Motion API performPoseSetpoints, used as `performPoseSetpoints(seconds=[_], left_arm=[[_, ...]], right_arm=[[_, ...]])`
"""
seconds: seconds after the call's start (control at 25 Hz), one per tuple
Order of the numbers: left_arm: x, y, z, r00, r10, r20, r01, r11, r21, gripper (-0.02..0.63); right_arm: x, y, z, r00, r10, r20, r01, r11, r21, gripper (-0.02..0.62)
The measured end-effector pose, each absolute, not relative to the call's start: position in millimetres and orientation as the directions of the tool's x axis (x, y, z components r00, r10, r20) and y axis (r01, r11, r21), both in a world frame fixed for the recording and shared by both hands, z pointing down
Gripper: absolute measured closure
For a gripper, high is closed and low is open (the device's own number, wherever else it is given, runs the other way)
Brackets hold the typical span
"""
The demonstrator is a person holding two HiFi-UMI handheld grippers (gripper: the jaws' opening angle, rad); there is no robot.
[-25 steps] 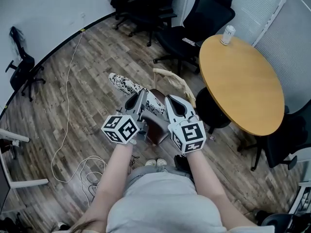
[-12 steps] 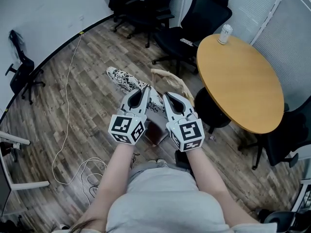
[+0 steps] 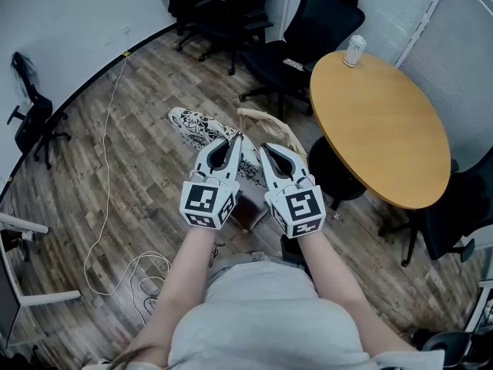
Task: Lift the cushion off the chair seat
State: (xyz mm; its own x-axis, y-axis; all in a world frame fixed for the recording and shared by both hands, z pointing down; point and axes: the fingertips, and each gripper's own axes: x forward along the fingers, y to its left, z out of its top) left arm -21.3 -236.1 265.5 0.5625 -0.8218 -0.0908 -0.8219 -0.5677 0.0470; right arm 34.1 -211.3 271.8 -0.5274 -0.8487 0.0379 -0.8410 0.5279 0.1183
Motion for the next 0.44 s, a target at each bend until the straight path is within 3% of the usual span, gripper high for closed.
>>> performPoseSetpoints(seconds=[0.44], left_arm=[[-11.8,-242.2,261.9,0.578,-0.811,-0.093,-0.815,-0.579,-0.02,0.591]], right_arm=[[33.9,-223.1,271.2,-0.521,-0.853,0.025,-0.846,0.519,0.123,0.571]])
